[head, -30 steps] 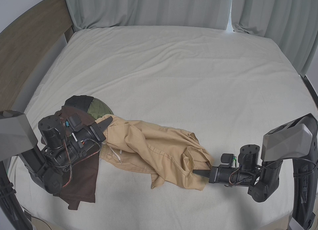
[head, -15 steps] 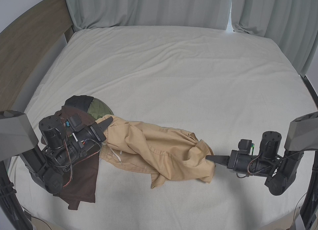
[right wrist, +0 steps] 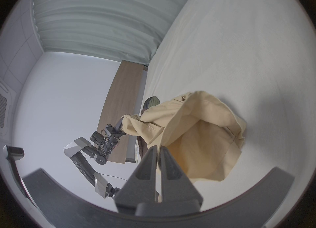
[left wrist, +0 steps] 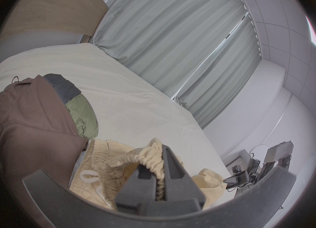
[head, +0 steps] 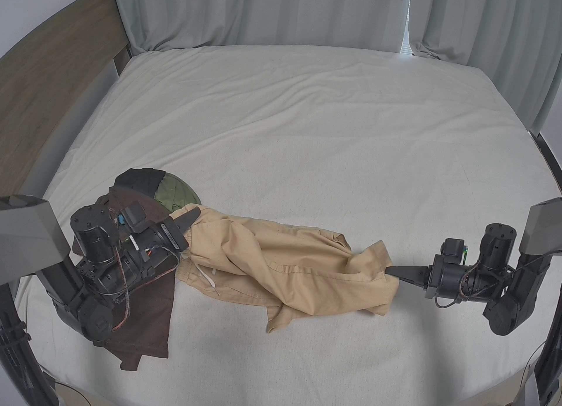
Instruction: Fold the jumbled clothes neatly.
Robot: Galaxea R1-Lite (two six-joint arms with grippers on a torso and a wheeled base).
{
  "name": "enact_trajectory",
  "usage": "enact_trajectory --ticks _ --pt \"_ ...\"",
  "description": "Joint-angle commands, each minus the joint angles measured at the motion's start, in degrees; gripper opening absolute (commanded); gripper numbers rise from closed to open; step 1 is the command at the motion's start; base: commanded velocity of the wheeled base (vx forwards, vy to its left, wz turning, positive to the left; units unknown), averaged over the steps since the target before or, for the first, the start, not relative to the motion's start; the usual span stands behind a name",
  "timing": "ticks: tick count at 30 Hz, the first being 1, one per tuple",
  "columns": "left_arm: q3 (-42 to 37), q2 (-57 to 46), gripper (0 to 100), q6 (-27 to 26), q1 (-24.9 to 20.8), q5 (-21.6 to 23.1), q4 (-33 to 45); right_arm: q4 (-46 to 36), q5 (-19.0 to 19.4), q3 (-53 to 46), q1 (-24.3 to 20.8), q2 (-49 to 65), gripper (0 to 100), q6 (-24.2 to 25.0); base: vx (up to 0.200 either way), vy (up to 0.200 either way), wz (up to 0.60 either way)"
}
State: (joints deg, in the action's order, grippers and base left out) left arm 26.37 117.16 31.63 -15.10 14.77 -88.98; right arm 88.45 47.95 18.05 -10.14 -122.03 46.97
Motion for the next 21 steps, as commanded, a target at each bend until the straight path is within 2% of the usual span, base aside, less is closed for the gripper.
enact_trajectory --ticks 1,4,5,9,16,21 --pt "0.09 0.26 0 0.01 -0.28 -0.01 -0.05 -0.04 0.31 0.58 -0.23 -4.62 0 0.05 0.000 0.000 0.00" --pt "0.09 0.26 0 -0.08 -0.19 -0.10 -0.05 -0.04 0.13 0.58 -1.02 -6.29 0 -0.12 0.000 0.000 0.00" --pt "0.17 0.17 0 0.01 -0.19 -0.01 -0.05 0.05 0.13 0.67 -1.37 -6.47 100 -0.04 0.000 0.000 0.00" --pt "0.17 0.26 0 0.01 -0.28 -0.01 -0.05 0.05 0.04 0.58 -3.83 -7.08 100 -0.12 0.000 0.000 0.00" --pt "0.17 -0.09 0 0.01 -0.19 -0.10 -0.05 0.14 -0.22 0.31 -5.24 -8.67 100 -0.56 0.000 0.000 0.00" --pt "0.09 -0.18 0 0.01 -0.28 -0.10 -0.05 0.05 -1.89 0.31 -4.89 -12.18 100 -7.33 0.000 0.000 0.00"
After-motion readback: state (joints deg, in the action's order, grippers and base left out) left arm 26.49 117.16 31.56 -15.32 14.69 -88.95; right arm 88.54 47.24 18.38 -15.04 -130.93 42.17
